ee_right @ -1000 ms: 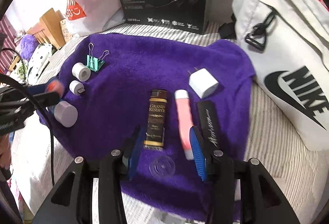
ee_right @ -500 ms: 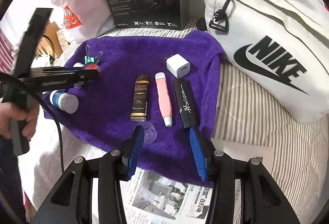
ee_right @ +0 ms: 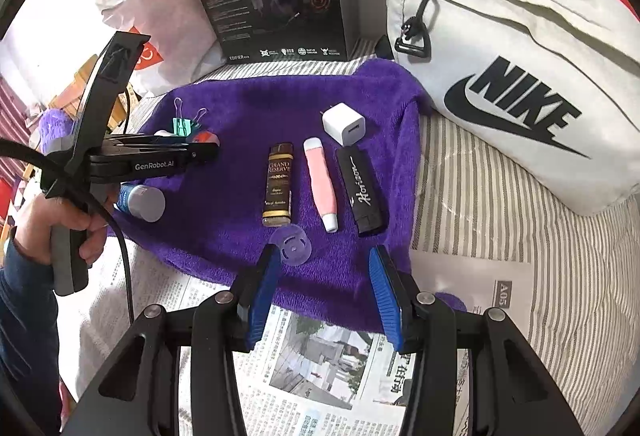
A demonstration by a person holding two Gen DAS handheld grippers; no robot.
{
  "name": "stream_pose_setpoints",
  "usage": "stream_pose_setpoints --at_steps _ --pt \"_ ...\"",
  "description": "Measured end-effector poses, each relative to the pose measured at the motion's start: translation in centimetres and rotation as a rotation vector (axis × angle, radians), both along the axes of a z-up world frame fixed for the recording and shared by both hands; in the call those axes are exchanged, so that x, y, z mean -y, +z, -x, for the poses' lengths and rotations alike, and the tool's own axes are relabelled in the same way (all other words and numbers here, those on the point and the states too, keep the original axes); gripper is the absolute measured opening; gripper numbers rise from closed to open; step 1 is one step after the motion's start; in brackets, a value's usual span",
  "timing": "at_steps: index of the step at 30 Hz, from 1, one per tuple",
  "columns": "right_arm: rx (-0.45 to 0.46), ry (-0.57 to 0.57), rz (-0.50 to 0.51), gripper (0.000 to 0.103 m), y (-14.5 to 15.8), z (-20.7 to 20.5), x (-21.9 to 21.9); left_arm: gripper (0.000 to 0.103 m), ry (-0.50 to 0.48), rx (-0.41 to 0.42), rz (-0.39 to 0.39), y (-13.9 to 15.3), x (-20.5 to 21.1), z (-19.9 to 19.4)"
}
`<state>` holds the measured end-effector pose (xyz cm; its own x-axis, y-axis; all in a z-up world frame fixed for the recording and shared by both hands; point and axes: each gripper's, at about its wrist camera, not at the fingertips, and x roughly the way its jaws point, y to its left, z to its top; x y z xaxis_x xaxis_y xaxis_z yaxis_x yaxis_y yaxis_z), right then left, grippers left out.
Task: Organize rigid objects
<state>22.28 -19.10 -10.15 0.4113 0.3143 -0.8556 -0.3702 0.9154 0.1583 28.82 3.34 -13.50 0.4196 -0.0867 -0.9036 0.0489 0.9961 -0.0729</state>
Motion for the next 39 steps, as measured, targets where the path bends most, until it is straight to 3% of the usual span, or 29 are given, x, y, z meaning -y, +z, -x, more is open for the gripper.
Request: stream_pose_setpoints --at_steps 2,6,10,16,23,26,29,33,39 --pt "-0.005 -0.007 0.003 0.046 0.0 0.3 0.3 0.055 -0.005 0.002 0.018 0.0 0.1 0.2" --pt "-0.006 -0.027 0.015 0.047 0.3 1.2 1.0 0.057 -0.005 0.001 0.022 0.1 0.7 0.7" --pt "0.009 -0.051 0.038 0.057 0.8 2.6 1.7 0.058 -0.013 -0.011 0.070 0.6 1.6 1.3" --pt "0.014 -0.079 0.042 0.060 1.6 4.7 2.3 0.068 -0.033 0.025 0.062 3.3 3.0 4.0" --pt "0.022 -0.116 0.050 0.063 2.7 6.8 2.1 0.091 -0.015 0.108 0.042 7.3 2.8 9.1" --pt "0.034 -0.140 0.041 0.085 3.5 7.8 1.9 0.102 0.011 0.149 0.025 8.7 2.7 11.8" --pt "0.045 -0.148 0.019 0.089 4.2 8.8 1.6 0.103 0.040 0.165 0.003 9.8 2.4 14.6" --pt "0.051 -0.172 0.033 0.103 4.8 10.0 1.1 0.103 0.072 0.173 -0.010 10.6 2.1 17.2" --pt "0.041 -0.210 0.037 0.103 5.5 11.9 1.2 0.103 0.100 0.181 -0.011 11.2 1.7 21.0"
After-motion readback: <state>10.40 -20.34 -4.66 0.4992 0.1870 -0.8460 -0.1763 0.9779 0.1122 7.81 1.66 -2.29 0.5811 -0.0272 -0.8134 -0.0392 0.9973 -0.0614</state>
